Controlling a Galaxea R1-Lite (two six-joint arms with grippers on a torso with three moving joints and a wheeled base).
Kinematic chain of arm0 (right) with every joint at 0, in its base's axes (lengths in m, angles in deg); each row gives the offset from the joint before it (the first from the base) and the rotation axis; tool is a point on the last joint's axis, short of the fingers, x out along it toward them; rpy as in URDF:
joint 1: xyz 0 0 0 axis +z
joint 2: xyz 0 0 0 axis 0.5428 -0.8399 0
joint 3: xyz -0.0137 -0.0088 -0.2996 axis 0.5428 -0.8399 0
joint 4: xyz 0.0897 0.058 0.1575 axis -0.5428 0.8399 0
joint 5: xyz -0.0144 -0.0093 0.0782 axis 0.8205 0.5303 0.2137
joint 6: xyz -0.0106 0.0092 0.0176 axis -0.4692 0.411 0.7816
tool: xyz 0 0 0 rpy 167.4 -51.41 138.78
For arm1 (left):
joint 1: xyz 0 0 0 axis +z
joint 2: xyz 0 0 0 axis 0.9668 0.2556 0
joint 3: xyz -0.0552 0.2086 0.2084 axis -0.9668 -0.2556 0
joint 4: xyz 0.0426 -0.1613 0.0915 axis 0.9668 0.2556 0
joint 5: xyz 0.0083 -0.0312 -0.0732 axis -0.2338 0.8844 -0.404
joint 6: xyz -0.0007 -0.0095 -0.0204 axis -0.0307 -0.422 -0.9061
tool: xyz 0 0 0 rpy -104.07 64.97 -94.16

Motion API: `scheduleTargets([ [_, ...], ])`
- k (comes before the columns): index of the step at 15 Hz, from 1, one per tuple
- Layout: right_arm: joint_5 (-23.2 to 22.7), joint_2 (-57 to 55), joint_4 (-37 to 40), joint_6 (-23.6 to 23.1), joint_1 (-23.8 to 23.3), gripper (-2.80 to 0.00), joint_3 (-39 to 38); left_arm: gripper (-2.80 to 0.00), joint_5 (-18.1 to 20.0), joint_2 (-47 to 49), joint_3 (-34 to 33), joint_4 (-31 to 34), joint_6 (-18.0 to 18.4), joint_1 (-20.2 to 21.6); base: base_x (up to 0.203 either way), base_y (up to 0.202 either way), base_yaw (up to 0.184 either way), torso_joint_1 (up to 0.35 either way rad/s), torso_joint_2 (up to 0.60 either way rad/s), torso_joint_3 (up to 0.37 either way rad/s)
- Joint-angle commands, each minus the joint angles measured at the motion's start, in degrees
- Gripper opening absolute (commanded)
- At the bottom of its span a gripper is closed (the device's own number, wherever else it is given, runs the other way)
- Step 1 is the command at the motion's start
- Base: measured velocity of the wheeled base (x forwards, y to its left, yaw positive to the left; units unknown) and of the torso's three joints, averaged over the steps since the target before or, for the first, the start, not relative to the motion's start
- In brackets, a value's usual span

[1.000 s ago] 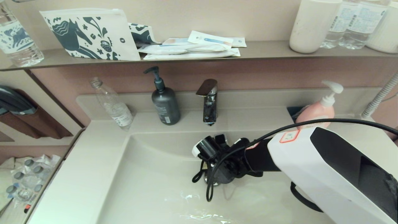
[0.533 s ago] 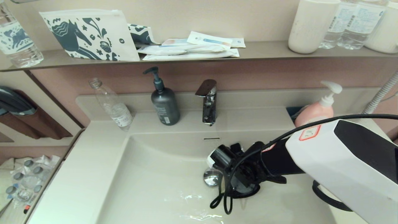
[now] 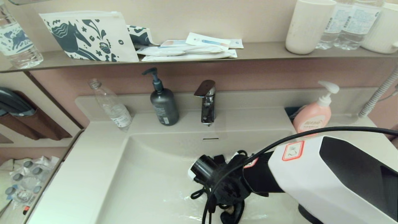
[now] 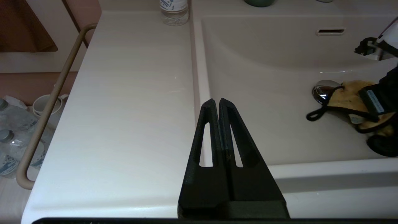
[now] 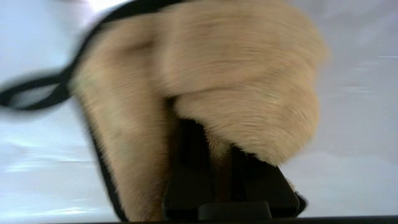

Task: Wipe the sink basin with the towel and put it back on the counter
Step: Wipe the sink

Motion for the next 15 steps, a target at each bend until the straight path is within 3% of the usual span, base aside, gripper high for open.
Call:
scheduleTargets([
  [1, -1.39, -3.79, -1.66, 1.57, 1.29, -2.80, 4.66, -2.80, 0.00, 0.04, 0.00, -0.07, -0.02, 0.05, 0.000, 0.000, 0.000, 0.000, 0.00, 0.000],
  [7, -3.30, -10.79, -2.38, 2.88, 4.55, -2.80, 20.88, -2.80, 0.00, 0.04, 0.00, -0.02, -0.02, 0.05, 0.000, 0.000, 0.000, 0.000, 0.00, 0.000],
  [9, -2.97, -11.36, -4.82, -0.65, 5.32, -2.80, 21.31, -2.80, 0.00, 0.04, 0.00, -0.08, -0.02, 0.05, 0.000, 0.000, 0.000, 0.000, 0.00, 0.000],
  [11, -0.52, -11.81, -4.79, -1.06, 4.48, -2.80, 21.03, -2.80, 0.00, 0.04, 0.00, 0.01, -0.02, 0.03, 0.000, 0.000, 0.000, 0.000, 0.00, 0.000],
  [15, 2.22, -10.60, 2.66, -0.06, 1.02, -2.80, 19.40, -2.80, 0.00, 0.04, 0.00, -0.03, -0.02, 0.05, 0.000, 0.000, 0.000, 0.000, 0.00, 0.000],
])
